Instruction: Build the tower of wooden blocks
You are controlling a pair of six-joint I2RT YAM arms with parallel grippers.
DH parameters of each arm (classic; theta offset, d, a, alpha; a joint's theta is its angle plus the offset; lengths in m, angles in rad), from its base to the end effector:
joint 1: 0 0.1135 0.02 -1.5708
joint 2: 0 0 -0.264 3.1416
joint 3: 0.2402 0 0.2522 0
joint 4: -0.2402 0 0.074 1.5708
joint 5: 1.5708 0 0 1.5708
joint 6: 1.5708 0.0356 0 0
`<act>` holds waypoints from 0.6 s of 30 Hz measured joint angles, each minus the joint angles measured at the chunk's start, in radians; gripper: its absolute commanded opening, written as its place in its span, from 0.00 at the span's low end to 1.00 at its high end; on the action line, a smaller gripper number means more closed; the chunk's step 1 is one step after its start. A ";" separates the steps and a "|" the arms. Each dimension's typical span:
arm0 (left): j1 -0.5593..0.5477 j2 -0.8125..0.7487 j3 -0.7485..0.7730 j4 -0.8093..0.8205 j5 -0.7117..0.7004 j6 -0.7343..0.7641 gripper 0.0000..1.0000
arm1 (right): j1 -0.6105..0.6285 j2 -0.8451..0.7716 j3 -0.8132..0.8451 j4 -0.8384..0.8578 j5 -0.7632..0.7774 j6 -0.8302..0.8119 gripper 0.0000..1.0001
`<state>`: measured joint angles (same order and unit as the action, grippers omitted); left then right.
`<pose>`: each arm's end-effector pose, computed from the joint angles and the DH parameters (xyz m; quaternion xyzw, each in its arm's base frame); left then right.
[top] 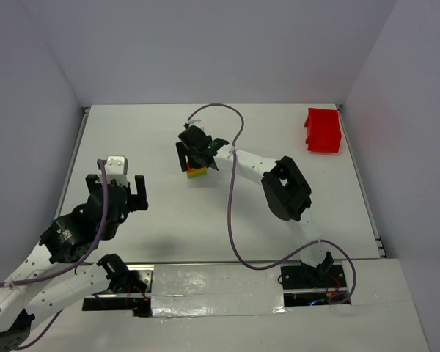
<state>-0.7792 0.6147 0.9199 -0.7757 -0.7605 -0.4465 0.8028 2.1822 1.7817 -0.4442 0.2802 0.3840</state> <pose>0.0947 -0.0591 0.3513 -0.0603 0.8128 -0.0204 0.5791 0.3491 0.3473 0.2085 -0.1439 0.9157 0.0884 0.3645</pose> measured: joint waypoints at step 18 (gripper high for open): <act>0.000 0.000 -0.006 0.009 0.007 0.002 0.99 | -0.001 0.000 0.000 0.000 -0.004 0.000 0.74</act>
<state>-0.7792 0.6147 0.9134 -0.7666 -0.7532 -0.4446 0.8021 2.1822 1.7817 -0.4442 0.2760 0.3840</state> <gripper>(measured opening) 0.994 0.837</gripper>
